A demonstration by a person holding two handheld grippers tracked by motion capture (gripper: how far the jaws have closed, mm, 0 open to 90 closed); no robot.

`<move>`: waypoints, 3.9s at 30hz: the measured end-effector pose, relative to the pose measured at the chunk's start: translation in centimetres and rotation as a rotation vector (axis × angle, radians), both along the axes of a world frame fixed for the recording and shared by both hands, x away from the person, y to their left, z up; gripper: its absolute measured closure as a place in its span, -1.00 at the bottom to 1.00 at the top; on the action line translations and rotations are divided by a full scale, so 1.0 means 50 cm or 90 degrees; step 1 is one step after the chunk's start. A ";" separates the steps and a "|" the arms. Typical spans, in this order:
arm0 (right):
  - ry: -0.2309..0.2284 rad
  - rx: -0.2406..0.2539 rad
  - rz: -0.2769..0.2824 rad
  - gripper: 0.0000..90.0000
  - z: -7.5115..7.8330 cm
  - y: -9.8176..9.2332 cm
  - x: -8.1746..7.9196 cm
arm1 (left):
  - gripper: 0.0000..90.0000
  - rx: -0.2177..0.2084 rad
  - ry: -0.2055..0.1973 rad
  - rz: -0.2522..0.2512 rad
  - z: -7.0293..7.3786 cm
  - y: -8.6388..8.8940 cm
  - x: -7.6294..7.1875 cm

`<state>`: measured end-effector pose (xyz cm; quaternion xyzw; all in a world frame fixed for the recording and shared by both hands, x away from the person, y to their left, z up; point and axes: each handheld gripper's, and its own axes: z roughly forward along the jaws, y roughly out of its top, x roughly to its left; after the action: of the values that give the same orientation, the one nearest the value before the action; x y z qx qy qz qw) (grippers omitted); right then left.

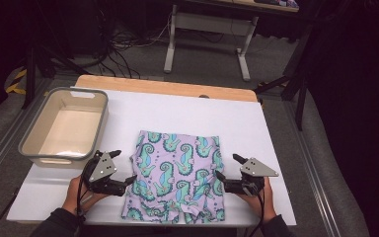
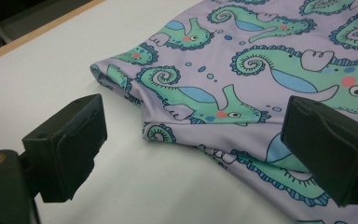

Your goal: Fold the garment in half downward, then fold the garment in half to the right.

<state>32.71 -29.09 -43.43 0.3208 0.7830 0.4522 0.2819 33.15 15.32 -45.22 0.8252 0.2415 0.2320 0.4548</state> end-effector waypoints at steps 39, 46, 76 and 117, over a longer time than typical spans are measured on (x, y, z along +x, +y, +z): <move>0.027 -0.001 0.001 -0.66 -0.011 0.004 0.012 | -0.74 0.012 0.034 0.001 -0.014 -0.010 0.014; 0.035 0.008 -0.009 -0.65 -0.009 0.004 0.027 | -0.69 0.011 0.042 0.021 -0.009 -0.029 0.042; 0.216 -0.029 -0.116 -0.21 -0.029 0.040 0.281 | -0.53 0.049 0.184 0.159 -0.018 -0.098 0.300; 0.094 -0.111 -0.129 0.94 0.036 0.089 0.338 | 0.94 0.027 0.132 0.200 0.025 -0.111 0.343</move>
<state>49.61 -24.63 -41.65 0.4051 0.8016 0.3268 0.2943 50.28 9.79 -43.96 0.8060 0.4082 0.2193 0.3683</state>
